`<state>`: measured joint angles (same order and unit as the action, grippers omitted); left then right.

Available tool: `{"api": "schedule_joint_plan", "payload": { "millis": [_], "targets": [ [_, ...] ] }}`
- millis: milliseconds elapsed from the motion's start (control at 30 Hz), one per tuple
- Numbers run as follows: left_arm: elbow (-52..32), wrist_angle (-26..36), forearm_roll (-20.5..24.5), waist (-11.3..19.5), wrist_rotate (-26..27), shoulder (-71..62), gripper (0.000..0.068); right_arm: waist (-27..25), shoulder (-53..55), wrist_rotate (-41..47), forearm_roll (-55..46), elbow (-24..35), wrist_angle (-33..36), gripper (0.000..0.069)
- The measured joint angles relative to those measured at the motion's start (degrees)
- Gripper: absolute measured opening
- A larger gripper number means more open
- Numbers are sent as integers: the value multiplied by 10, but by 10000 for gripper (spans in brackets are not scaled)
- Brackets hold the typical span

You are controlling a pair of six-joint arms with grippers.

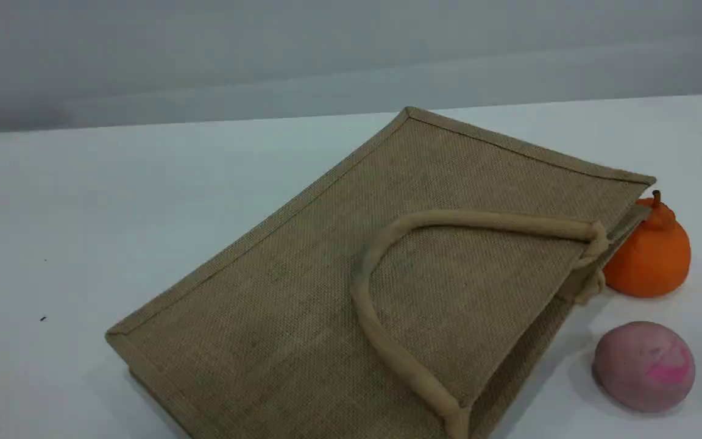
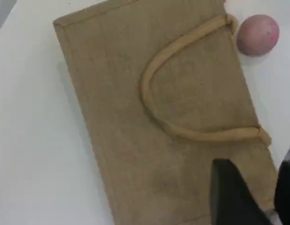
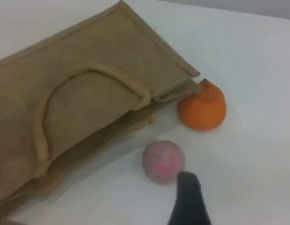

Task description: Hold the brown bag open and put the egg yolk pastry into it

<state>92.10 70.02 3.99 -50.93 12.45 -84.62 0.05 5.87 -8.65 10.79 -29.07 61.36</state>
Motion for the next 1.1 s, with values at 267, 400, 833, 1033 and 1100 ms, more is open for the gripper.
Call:
{"api": "schedule_joint_plan", "payload": {
  "millis": [267,400,833,1033,1100],
  "targets": [
    [-6,-2,19,45,-12,29,244,0,0,0,0,0,0,439],
    [-20,0,15,84,-13,57,244,0,0,0,0,0,0,439],
    [-176,0,-43,298,-21,239,244,0,0,0,0,0,0,439],
    [-262,0,-70,442,-21,367,244,0,0,0,0,0,0,439],
    [-285,0,-71,483,-27,412,244,0,0,0,0,0,0,439]
  ]
}}
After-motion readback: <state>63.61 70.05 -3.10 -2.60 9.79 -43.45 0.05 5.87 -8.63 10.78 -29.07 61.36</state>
